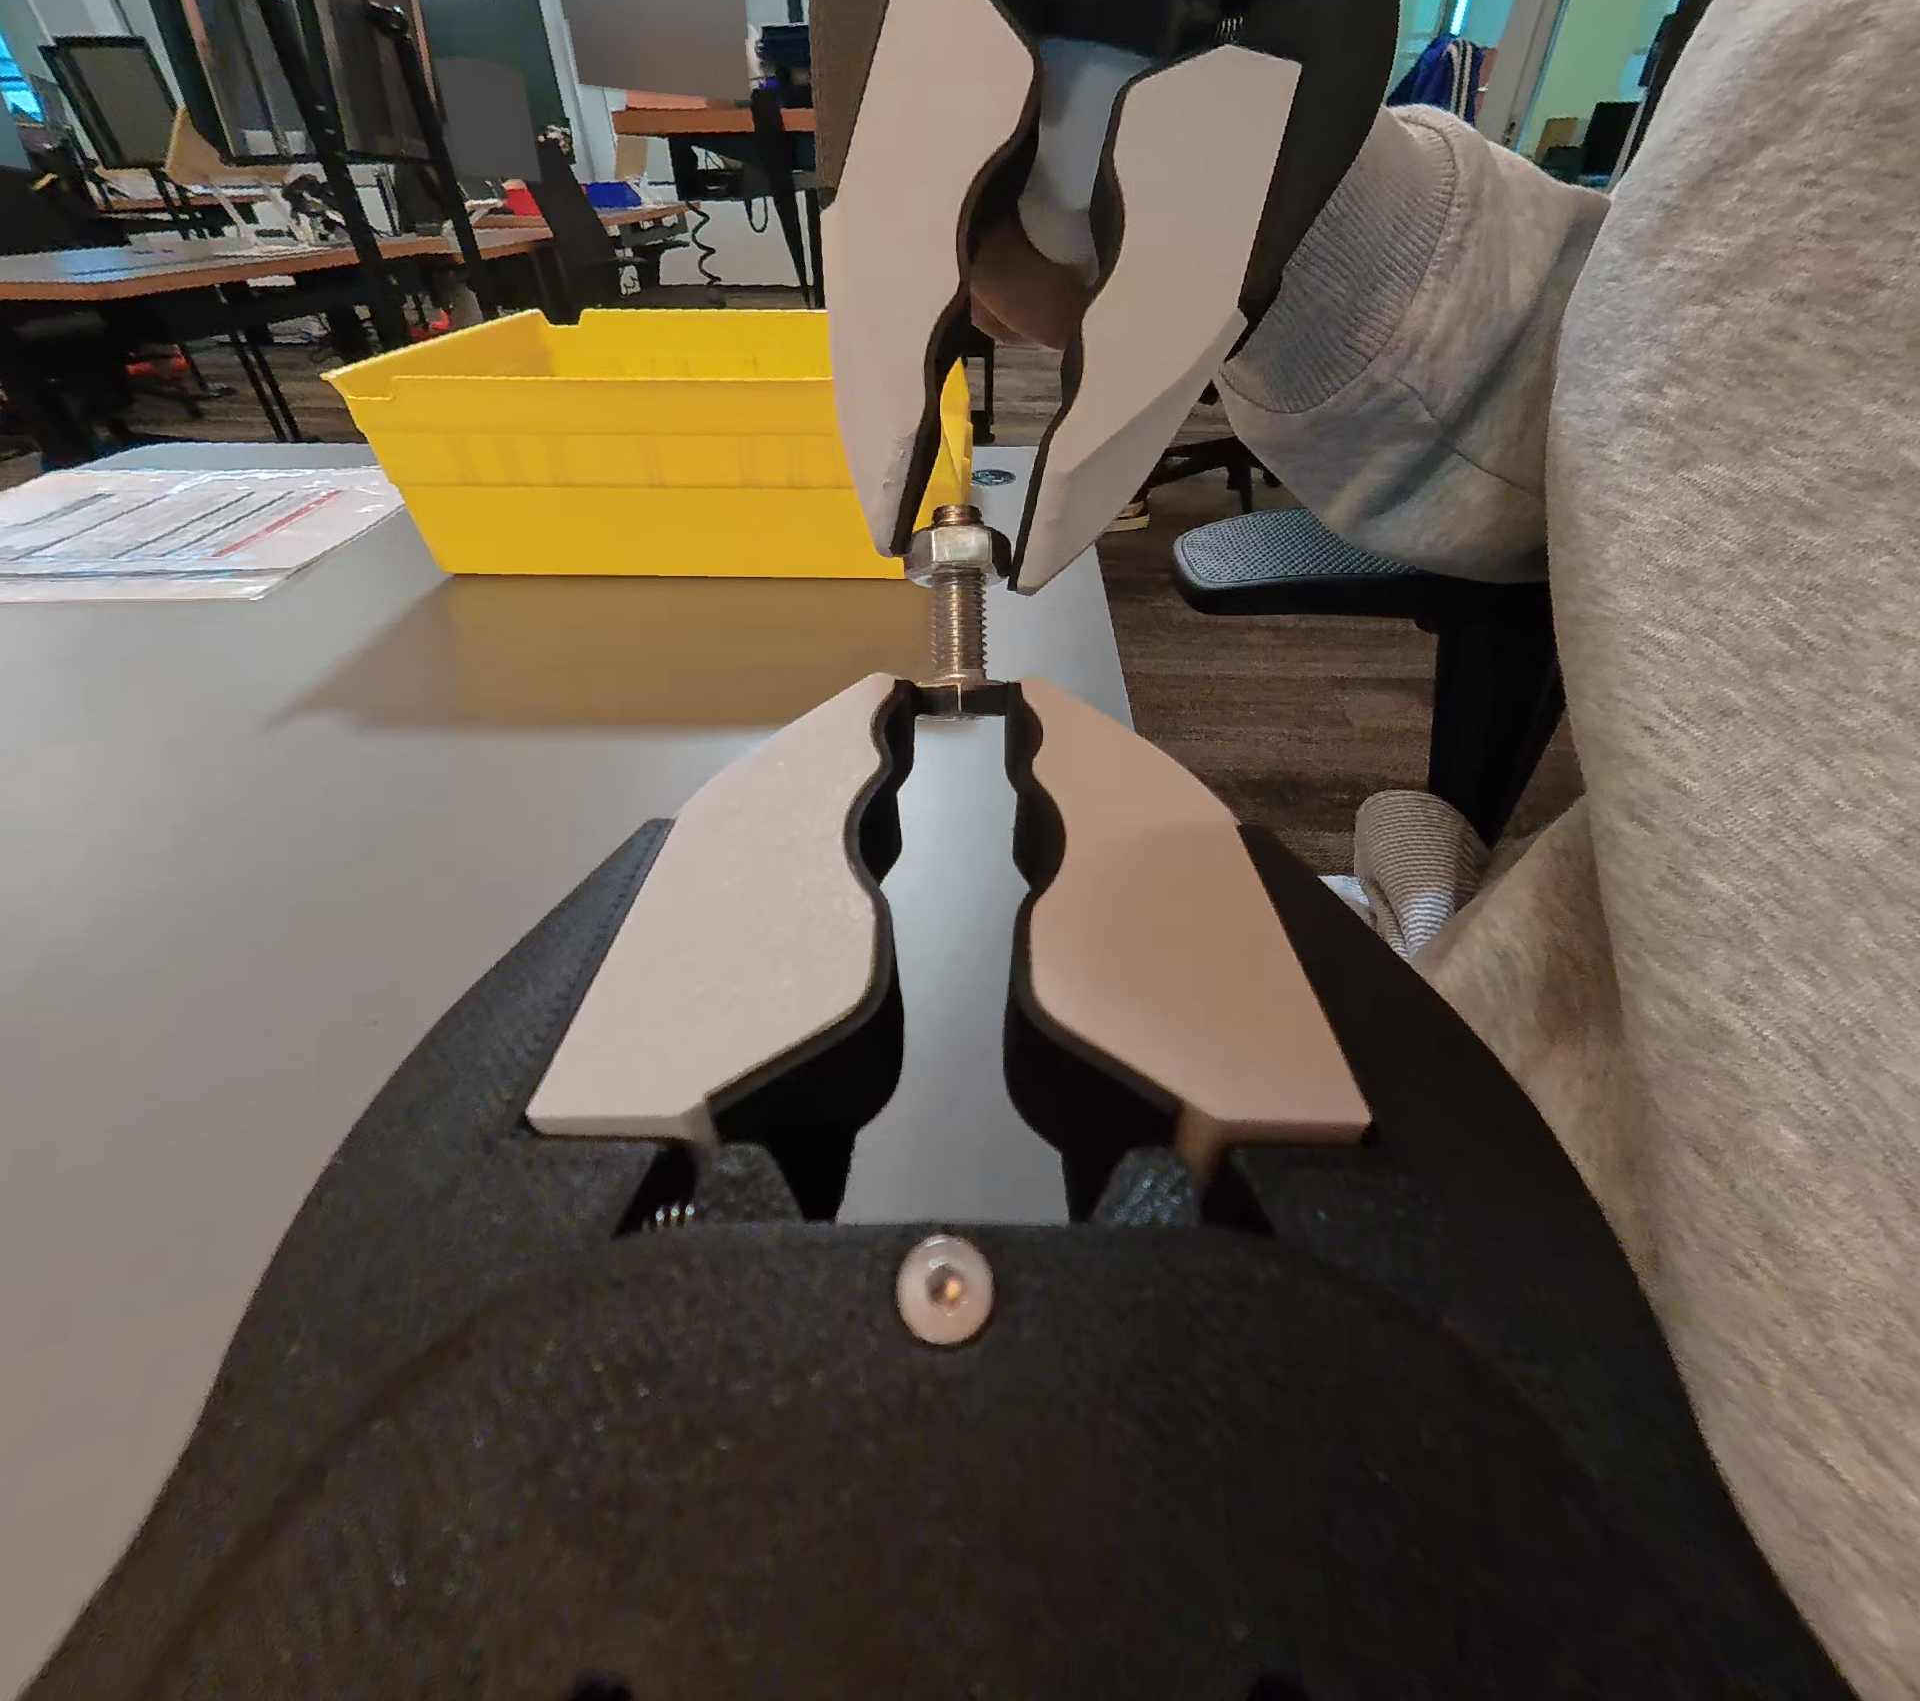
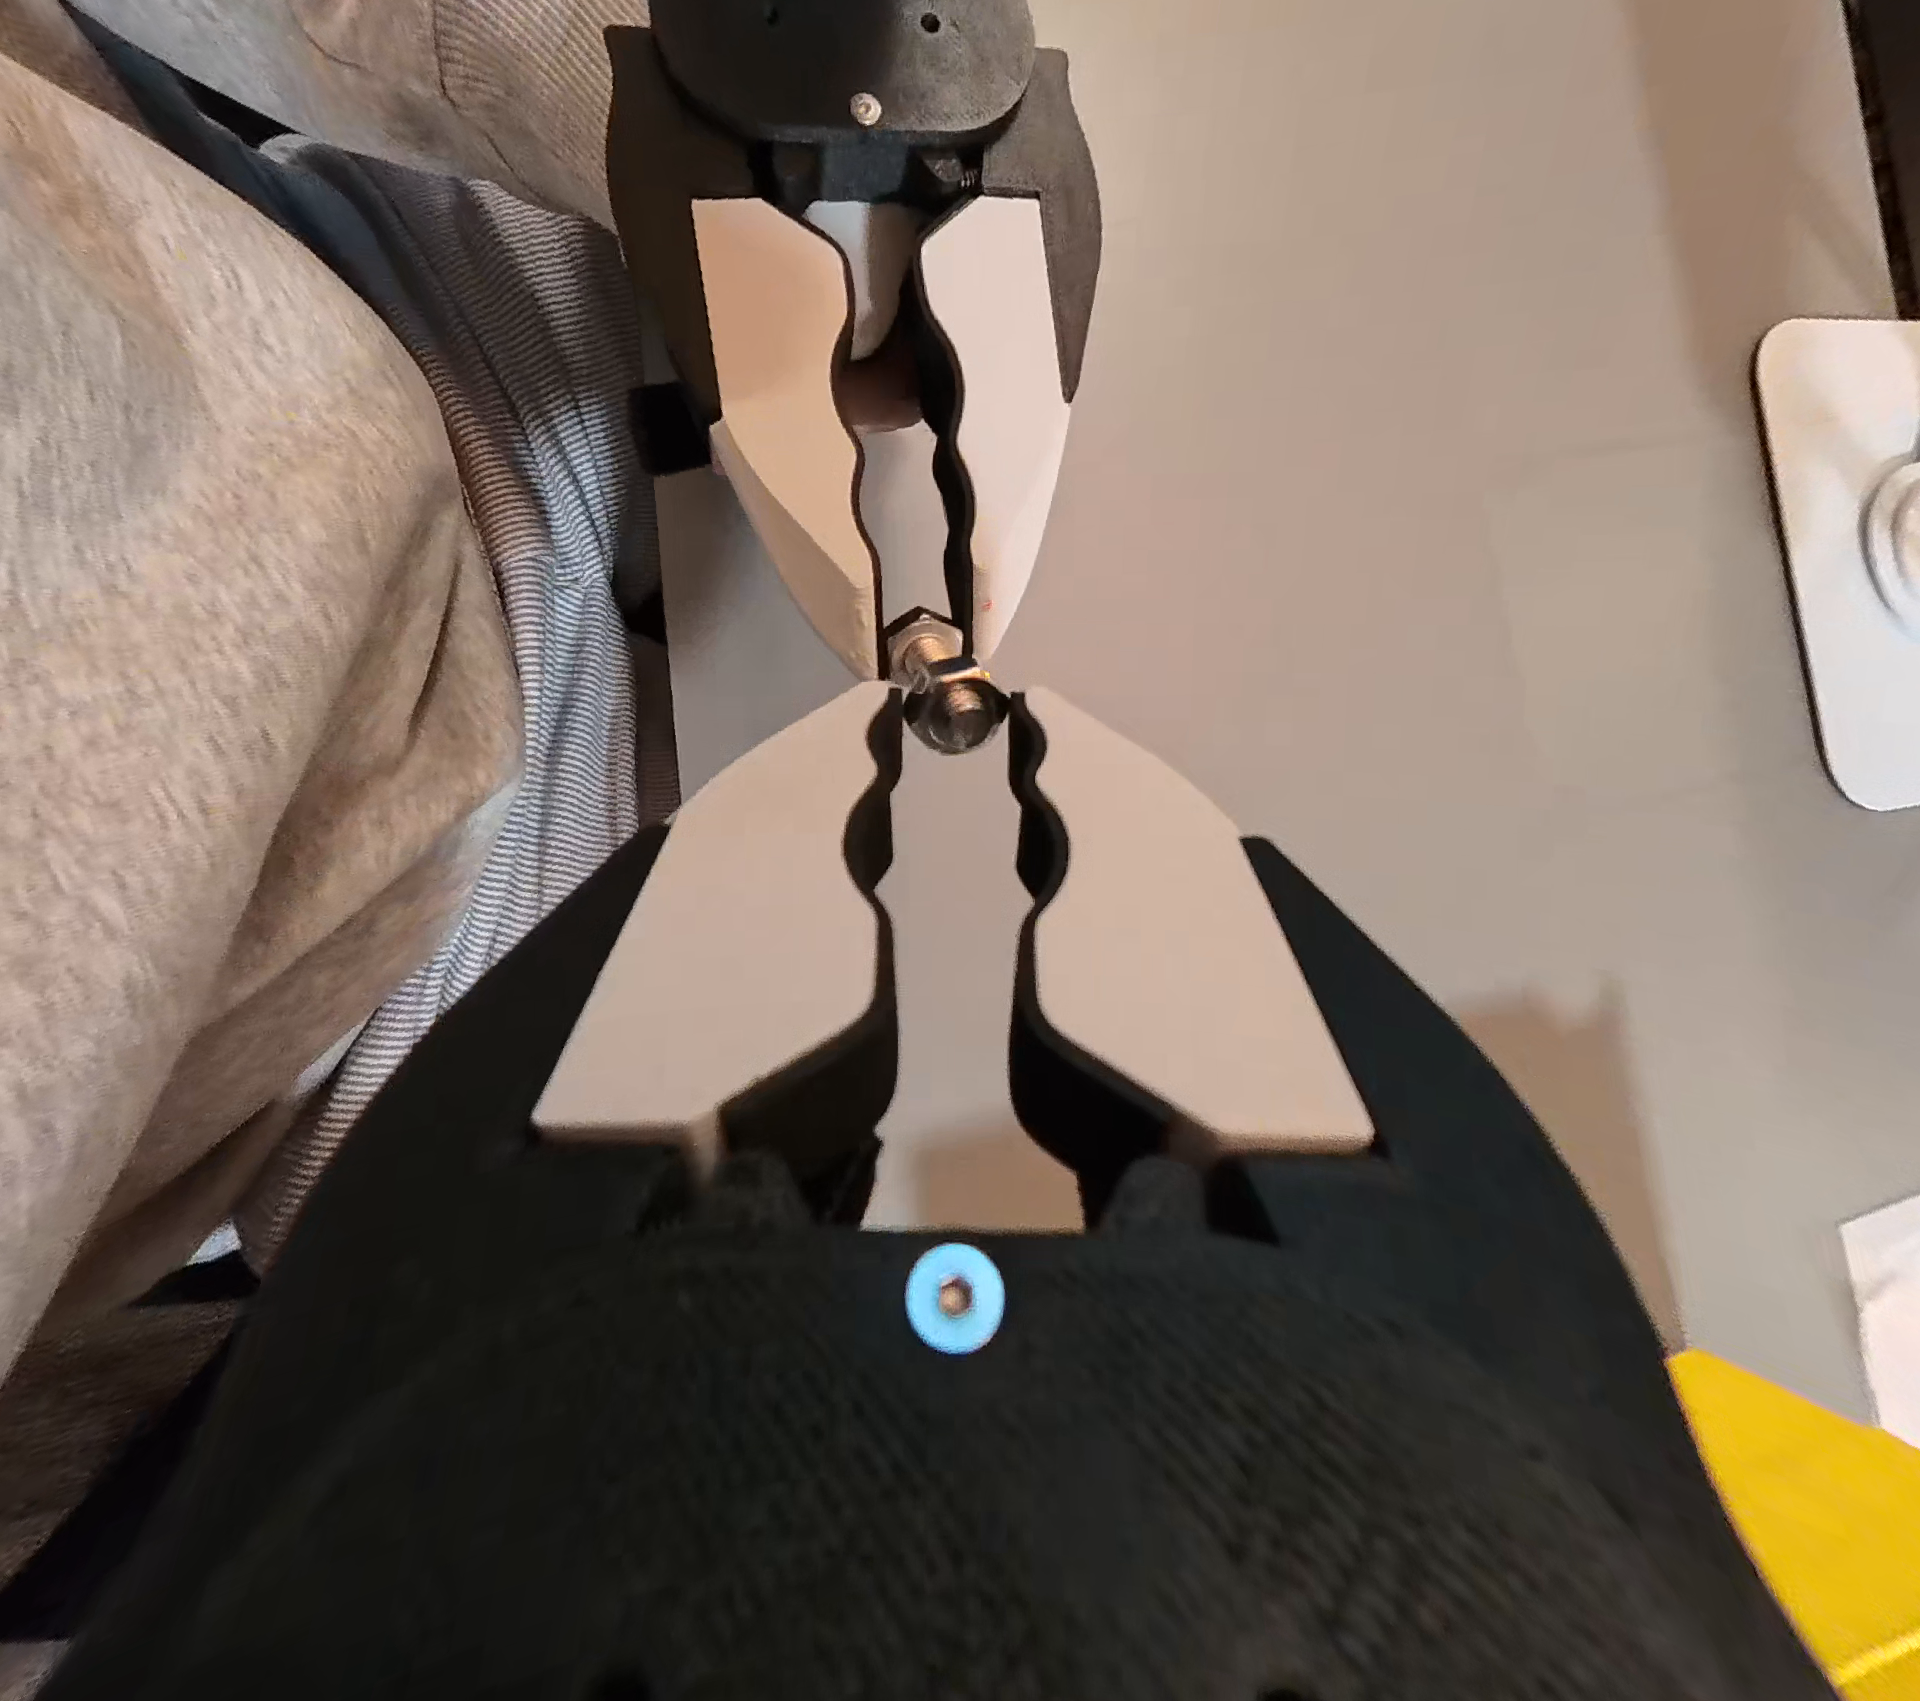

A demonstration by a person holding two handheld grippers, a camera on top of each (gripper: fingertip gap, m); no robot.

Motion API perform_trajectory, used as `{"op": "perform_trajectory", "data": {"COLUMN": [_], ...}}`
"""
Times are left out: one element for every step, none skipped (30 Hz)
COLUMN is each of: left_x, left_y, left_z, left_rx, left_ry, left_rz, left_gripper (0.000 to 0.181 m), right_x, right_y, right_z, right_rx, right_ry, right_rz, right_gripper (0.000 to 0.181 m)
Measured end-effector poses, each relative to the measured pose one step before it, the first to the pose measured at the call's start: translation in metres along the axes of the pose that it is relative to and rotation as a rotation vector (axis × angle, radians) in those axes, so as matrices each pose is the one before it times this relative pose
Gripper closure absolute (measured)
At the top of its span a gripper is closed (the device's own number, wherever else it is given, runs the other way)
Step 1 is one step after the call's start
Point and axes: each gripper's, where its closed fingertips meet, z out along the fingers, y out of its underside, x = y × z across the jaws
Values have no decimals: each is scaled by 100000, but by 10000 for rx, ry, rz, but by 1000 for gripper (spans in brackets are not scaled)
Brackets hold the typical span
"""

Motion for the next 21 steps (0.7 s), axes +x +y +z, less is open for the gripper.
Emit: {"op": "perform_trajectory", "data": {"left_x": [-32,-43,-47,-22,-4,14,65,79,42,29,-8,-33,-45,-19,-18,14,12,34,24,24,-22], "left_y": [-19,-10,-27,-21,-27,0,24,41,20,-3,-5,-17,-43,-22,-12,-2,0,12,29,-6,-56], "left_z": [-12,-12,-13,-33,-8,4,34,40,36,11,8,-12,-8,2,2,15,27,21,35,26,10], "left_rx": [16,17,22,25,21,0,-27,-33,-17,-6,4,22,34,17,9,1,-1,-17,-24,-4,51], "left_ry": [-13,-13,-10,12,7,14,40,40,2,3,-12,-21,-22,-1,-6,1,3,2,-5,-13,-30], "left_rz": [-9,-25,-32,-27,-12,-7,-14,2,37,21,8,-9,-13,-13,-5,6,6,23,36,23,-9], "left_gripper": [164,164,164,164,164,164,164,164,164,164,164,164,164,164,164,164,164,164,164,164,164], "right_x": [30,44,51,19,1,-23,-61,-78,-65,-28,6,33,45,15,10,7,-10,-32,-33,5,50], "right_y": [-70,-62,-91,-104,-114,-96,-100,-92,-82,-38,-9,-14,-15,-32,-20,-12,-15,-49,-14,8,11], "right_z": [2,8,25,7,0,2,4,1,14,-8,-5,-8,-7,-2,3,26,51,62,62,40,-7], "right_rx": [42,41,47,61,72,74,76,80,68,37,12,8,20,27,23,16,21,27,6,-15,-21], "right_ry": [38,51,44,20,2,-24,-52,-54,-30,-11,9,24,23,13,10,6,1,-9,-3,21,57], "right_rz": [-40,-39,-21,-6,-1,5,5,-9,-28,-32,-24,-15,-11,-15,-17,-18,-20,-23,-30,-36,-48], "right_gripper": [162,162,162,162,162,162,162,162,162,162,161,161,161,161,161,161,161,161,161,161,160]}}
